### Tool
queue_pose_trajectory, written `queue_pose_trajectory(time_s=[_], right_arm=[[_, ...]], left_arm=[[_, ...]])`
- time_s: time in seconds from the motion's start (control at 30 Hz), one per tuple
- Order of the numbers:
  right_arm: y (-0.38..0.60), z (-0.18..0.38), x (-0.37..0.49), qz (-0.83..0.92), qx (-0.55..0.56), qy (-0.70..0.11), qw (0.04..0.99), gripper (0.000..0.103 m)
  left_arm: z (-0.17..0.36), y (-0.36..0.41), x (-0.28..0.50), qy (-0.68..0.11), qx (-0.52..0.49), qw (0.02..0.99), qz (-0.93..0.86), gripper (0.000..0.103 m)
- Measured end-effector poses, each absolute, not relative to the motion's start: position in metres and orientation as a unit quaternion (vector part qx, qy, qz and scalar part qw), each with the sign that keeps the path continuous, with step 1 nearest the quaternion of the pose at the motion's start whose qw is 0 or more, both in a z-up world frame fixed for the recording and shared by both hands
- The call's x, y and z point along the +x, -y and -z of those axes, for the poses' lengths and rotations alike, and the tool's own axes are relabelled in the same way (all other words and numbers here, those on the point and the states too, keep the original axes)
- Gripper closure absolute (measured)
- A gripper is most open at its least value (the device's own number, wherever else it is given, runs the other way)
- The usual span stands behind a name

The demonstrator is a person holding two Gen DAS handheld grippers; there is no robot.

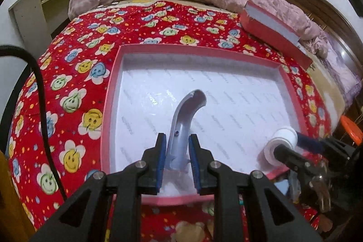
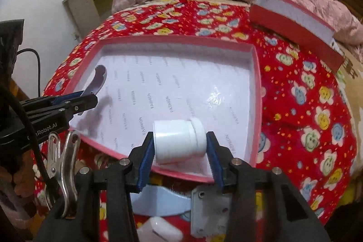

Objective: Organize rigid objects
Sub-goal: 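Carry the grey hook and white pill bottle over the red tray with both tools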

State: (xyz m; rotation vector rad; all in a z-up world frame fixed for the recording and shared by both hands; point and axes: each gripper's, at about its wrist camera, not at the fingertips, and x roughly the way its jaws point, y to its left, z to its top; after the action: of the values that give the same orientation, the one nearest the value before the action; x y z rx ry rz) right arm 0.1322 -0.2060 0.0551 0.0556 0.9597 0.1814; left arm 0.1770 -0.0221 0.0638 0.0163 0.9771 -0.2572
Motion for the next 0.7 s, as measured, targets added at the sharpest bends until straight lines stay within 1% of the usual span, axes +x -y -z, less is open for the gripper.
queue_pose_trajectory(time_s=[0.17, 0.33, 0.7], right_arm=[[0.199, -0.054, 0.137, -0.081, 0.007, -0.451, 0.889, 0.058], [0.196, -0.053, 0.138, -0.083, -0.01, -0.449, 0.89, 0.058], [0.196, -0.041, 0.136, -0.095, -0.002, -0.456, 0.885, 0.057]], left_arm=[[-0.053, 0.022, 0.184, -0.475, 0.008, 0.871, 0.12, 0.082], [-0.052, 0.024, 0.183, -0.466, 0.009, 0.878, 0.111, 0.082], [-0.052, 0.028, 0.181, -0.463, 0.008, 0.88, 0.1, 0.081]])
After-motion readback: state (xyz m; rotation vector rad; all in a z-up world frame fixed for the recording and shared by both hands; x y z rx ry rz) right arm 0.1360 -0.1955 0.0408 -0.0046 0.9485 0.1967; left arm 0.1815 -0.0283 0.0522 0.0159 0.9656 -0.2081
